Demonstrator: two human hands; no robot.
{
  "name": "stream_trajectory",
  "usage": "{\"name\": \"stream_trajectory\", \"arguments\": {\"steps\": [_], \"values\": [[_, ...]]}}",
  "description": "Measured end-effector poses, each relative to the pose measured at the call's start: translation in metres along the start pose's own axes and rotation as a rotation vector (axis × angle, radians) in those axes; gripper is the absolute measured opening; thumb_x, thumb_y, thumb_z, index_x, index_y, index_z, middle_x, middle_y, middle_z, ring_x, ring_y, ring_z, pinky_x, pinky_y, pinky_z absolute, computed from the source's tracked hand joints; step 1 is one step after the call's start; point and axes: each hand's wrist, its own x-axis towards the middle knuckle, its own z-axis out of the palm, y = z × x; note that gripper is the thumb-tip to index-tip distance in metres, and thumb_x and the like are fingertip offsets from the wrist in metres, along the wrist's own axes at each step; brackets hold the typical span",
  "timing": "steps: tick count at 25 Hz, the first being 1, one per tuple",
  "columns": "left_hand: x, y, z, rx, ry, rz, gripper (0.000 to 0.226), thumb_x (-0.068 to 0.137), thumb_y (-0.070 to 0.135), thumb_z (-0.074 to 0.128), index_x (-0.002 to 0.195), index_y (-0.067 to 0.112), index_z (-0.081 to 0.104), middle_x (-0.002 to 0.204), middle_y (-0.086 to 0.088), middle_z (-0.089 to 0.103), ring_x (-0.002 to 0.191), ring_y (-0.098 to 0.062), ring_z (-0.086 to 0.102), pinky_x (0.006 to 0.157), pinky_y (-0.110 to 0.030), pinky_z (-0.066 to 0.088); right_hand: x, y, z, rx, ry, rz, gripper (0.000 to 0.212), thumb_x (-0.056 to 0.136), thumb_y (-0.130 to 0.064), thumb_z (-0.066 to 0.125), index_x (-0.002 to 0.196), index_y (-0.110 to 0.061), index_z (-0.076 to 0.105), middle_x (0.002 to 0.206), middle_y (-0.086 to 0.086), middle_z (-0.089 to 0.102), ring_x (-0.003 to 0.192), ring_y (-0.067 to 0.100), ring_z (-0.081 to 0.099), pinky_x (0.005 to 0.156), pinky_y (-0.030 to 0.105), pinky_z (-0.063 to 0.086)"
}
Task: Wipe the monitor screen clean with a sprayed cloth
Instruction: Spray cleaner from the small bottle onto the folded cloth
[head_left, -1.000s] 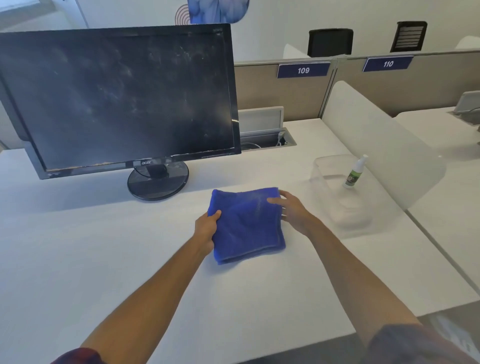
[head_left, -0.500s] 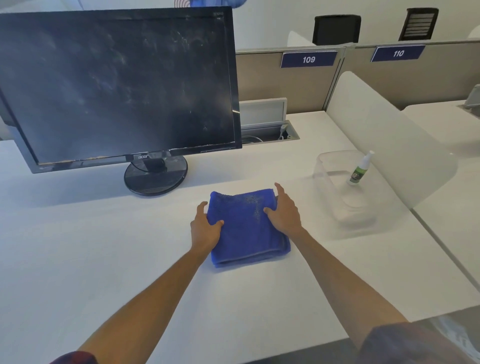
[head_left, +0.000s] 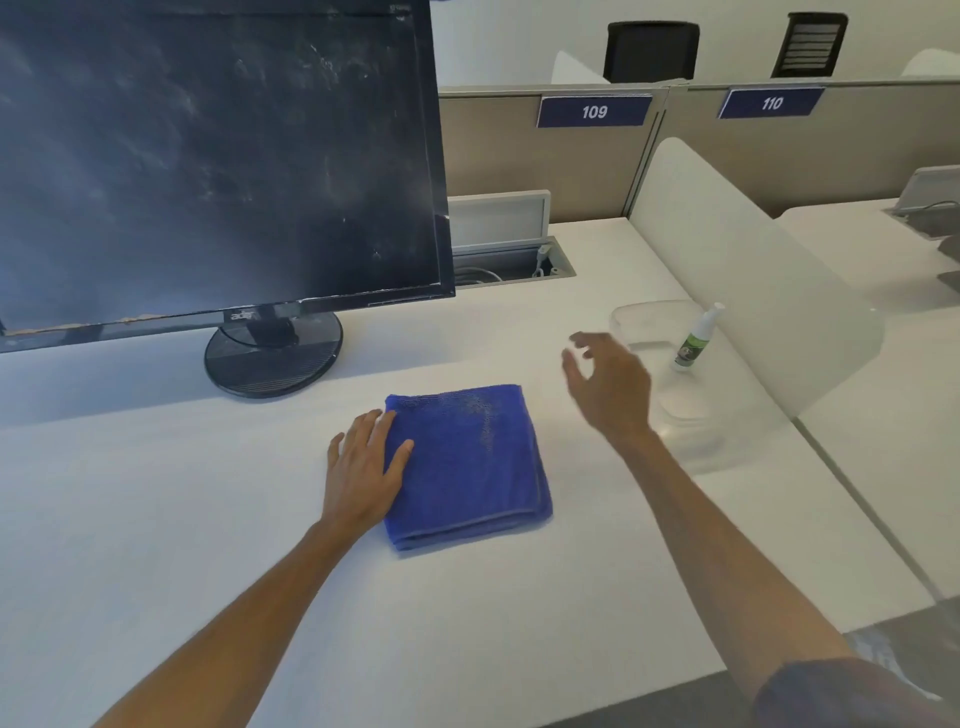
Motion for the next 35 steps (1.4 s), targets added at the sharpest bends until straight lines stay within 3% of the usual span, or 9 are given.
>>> {"name": "stream_trajectory", "arguments": {"steps": [4, 7, 11, 16, 20, 22, 27, 31, 35], "values": [[0.001, -0.023, -0.002, 0.057, -0.025, -0.003, 0.070, 0.092, 0.058, 0.015, 0.146, 0.018, 0.032, 0.153, -0.003, 0.034, 0.141, -0.022, 0.029, 0.115, -0.046, 0.022, 0.047, 0.062, -0.036, 0.029, 0.204, 0.278, 0.024, 0.086, -0.021, 0.059, 0.107, -0.013, 0.067, 0.095, 0.003, 0.069, 0.085, 0.024, 0.064, 0.075, 0.029, 0.044], [-0.003, -0.031, -0.001, 0.106, -0.048, 0.026, 0.072, 0.091, 0.057, 0.010, 0.145, 0.017, 0.035, 0.156, -0.003, 0.031, 0.144, -0.022, 0.024, 0.116, -0.044, 0.019, 0.065, 0.098, -0.047, -0.049, 0.259, 0.398, 0.035, 0.083, -0.022, 0.064, 0.117, -0.013, 0.059, 0.108, 0.007, 0.062, 0.100, 0.027, 0.058, 0.076, 0.034, 0.045], [-0.005, -0.032, 0.001, 0.110, -0.037, 0.023, 0.066, 0.093, 0.055, 0.013, 0.144, 0.019, 0.036, 0.156, -0.001, 0.030, 0.144, -0.020, 0.022, 0.117, -0.043, 0.018, 0.076, 0.124, -0.047, -0.137, 0.189, 0.541, 0.050, 0.082, -0.032, 0.069, 0.127, -0.013, 0.055, 0.123, 0.010, 0.057, 0.114, 0.030, 0.052, 0.089, 0.042, 0.046], [-0.003, -0.033, 0.002, 0.119, -0.036, 0.021, 0.066, 0.094, 0.055, 0.013, 0.144, 0.020, 0.036, 0.156, -0.001, 0.030, 0.144, -0.020, 0.022, 0.117, -0.042, 0.018, 0.077, 0.137, -0.032, -0.039, 0.163, 0.611, 0.027, 0.086, -0.027, 0.063, 0.109, -0.012, 0.065, 0.104, 0.012, 0.069, 0.097, 0.034, 0.062, 0.080, 0.035, 0.046], [-0.002, -0.033, 0.001, 0.116, -0.029, 0.027, 0.066, 0.094, 0.056, 0.014, 0.143, 0.019, 0.038, 0.155, -0.001, 0.032, 0.144, -0.020, 0.024, 0.117, -0.043, 0.019, 0.076, 0.136, -0.030, 0.072, 0.254, 0.595, 0.023, 0.088, -0.025, 0.061, 0.100, -0.008, 0.069, 0.093, 0.011, 0.072, 0.086, 0.030, 0.065, 0.072, 0.026, 0.039], [-0.003, -0.033, 0.001, 0.118, -0.032, 0.026, 0.066, 0.094, 0.057, 0.013, 0.144, 0.020, 0.037, 0.155, 0.000, 0.031, 0.144, -0.019, 0.023, 0.117, -0.043, 0.018, 0.073, 0.129, -0.032, 0.179, 0.306, 0.551, 0.024, 0.088, -0.026, 0.062, 0.099, -0.008, 0.071, 0.090, 0.010, 0.072, 0.084, 0.024, 0.066, 0.073, 0.026, 0.044], [-0.004, -0.032, 0.000, 0.105, -0.033, 0.010, 0.069, 0.093, 0.058, 0.011, 0.145, 0.021, 0.036, 0.156, 0.001, 0.030, 0.145, -0.018, 0.021, 0.118, -0.041, 0.016, 0.064, 0.089, -0.047, 0.433, 0.413, 0.428, 0.028, 0.091, -0.033, 0.061, 0.107, -0.012, 0.070, 0.102, 0.001, 0.072, 0.093, 0.011, 0.063, 0.075, 0.012, 0.041], [-0.005, -0.030, -0.002, 0.088, -0.044, 0.004, 0.070, 0.092, 0.060, 0.010, 0.145, 0.022, 0.035, 0.156, 0.002, 0.029, 0.145, -0.018, 0.020, 0.118, -0.041, 0.015, 0.058, 0.048, -0.064, 0.724, 0.376, 0.345, 0.027, 0.098, -0.028, 0.054, 0.114, -0.008, 0.062, 0.103, 0.006, 0.068, 0.096, 0.011, 0.062, 0.085, 0.018, 0.047], [-0.005, -0.031, -0.002, 0.061, -0.067, -0.006, 0.074, 0.089, 0.062, 0.008, 0.146, 0.022, 0.033, 0.158, 0.003, 0.026, 0.146, -0.016, 0.017, 0.119, -0.041, 0.013, 0.044, 0.014, -0.067, 0.886, 0.235, 0.306, 0.024, 0.103, -0.030, 0.044, 0.117, -0.015, 0.055, 0.092, 0.014, 0.066, 0.087, 0.020, 0.064, 0.078, 0.028, 0.052]]}}
